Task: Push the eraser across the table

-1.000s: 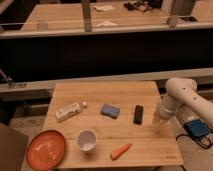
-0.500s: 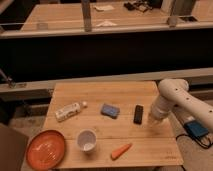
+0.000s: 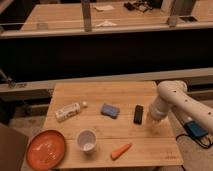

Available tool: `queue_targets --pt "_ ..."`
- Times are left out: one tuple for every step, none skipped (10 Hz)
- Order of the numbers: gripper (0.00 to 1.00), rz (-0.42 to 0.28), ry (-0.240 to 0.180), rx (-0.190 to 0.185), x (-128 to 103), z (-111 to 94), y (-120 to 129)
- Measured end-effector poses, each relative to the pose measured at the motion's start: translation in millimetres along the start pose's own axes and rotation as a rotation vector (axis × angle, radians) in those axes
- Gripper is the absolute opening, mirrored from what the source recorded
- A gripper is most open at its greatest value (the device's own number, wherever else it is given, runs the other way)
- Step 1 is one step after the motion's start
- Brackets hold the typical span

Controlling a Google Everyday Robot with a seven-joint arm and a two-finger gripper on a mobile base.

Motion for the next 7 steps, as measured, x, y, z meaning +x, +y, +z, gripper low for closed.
queue_targets --pt "0.00 -0.003 0.005 0.010 -2.2 1.1 -4.5" --pt "0.00 -0.001 0.009 0.016 -3.0 2.0 -6.2" --pt "0.00 0.003 0.014 0.025 -3.6 3.7 -8.4" --pt "0.00 0.006 0.017 0.034 -4.0 6.0 -10.3" --pt "0.00 0.010 0.022 0.038 -4.2 9.3 -10.9" --pt "0.00 0.014 0.024 0.048 -4.5 11.7 -13.3" --pt "0.00 0.018 0.028 0.051 -4.6 13.9 -14.1"
